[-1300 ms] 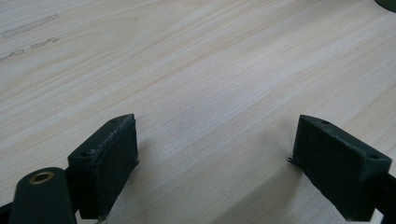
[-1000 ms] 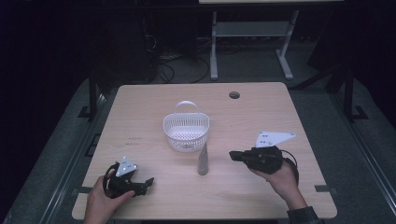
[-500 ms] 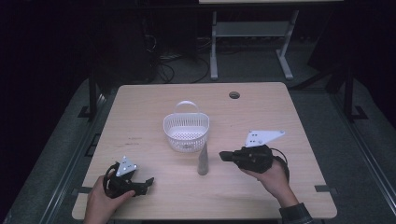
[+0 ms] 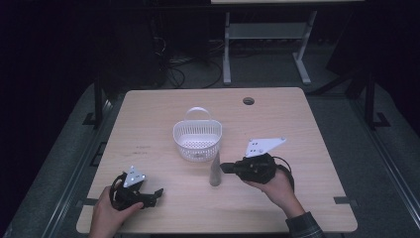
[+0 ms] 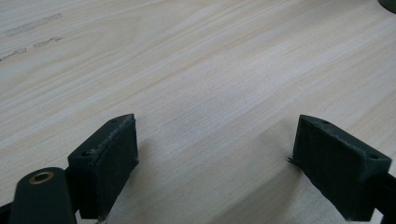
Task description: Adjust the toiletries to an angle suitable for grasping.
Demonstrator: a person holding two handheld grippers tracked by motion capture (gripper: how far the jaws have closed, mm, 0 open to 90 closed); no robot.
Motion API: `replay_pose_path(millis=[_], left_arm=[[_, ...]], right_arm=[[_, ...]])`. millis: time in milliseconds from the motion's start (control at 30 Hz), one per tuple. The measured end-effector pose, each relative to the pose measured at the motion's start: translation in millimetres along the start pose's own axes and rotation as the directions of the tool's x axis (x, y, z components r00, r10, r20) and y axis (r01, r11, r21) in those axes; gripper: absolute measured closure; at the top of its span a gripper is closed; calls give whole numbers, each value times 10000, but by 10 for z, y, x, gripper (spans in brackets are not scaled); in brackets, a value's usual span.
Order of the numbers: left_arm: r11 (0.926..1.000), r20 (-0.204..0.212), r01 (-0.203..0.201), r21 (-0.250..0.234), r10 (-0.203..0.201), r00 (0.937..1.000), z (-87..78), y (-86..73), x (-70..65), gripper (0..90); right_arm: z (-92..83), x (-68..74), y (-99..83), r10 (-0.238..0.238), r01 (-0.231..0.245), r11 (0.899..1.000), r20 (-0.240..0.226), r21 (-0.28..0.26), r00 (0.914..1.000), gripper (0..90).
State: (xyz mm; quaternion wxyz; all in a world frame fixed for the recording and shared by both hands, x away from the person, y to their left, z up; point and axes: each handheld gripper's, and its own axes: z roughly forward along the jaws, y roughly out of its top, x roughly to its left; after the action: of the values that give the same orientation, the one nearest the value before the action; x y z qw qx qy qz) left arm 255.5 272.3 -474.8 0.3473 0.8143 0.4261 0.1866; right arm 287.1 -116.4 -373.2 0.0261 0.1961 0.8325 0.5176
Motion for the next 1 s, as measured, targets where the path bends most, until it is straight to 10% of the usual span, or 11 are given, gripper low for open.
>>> replay_pose_path(millis=[1000], left_arm=[[10000,-5,32,-34,-32,10000,2,0,-3,130]], right_arm=[[324,40,63,-225,238,9992,-389,332,9990,898]])
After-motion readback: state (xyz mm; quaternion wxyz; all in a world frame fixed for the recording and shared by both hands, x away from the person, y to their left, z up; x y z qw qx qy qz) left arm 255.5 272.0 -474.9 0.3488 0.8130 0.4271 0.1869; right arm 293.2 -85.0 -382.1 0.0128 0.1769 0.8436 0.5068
